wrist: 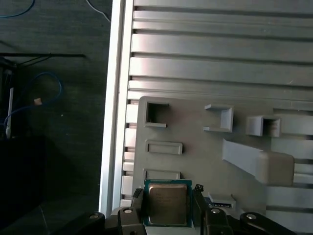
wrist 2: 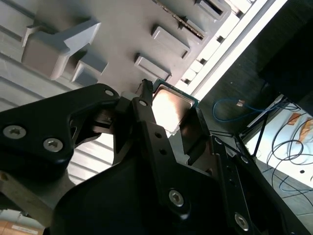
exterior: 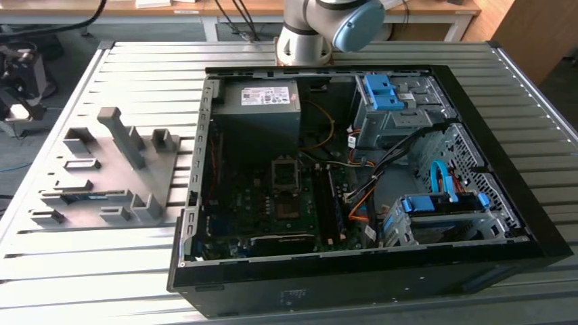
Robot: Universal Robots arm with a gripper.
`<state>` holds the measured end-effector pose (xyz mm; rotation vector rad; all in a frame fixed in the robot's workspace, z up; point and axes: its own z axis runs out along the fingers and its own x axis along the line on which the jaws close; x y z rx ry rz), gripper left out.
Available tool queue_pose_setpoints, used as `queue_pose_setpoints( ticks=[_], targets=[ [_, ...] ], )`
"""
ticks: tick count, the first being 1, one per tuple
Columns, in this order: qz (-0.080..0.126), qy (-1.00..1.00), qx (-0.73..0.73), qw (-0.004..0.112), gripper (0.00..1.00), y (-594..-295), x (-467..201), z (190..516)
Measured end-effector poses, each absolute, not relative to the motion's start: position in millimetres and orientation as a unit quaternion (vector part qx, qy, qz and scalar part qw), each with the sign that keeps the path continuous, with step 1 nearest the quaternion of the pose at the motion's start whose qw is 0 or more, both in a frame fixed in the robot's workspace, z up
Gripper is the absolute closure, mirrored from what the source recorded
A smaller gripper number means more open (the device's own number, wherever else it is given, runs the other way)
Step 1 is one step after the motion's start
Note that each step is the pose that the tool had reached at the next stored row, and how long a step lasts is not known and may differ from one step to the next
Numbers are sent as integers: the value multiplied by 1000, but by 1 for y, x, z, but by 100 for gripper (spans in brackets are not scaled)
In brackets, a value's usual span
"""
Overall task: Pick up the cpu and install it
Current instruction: 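Pick up the cpu and move it towards the insertion slot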
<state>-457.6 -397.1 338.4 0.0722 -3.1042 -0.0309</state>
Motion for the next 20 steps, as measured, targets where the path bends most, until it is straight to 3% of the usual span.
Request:
queue_pose_setpoints(
  ticks=[10,20],
  targets=[
    [-11,-1000,23,18,53,-397,-458,384],
    [-10,-1000,23,18,53,-397,-455,386]
  ],
)
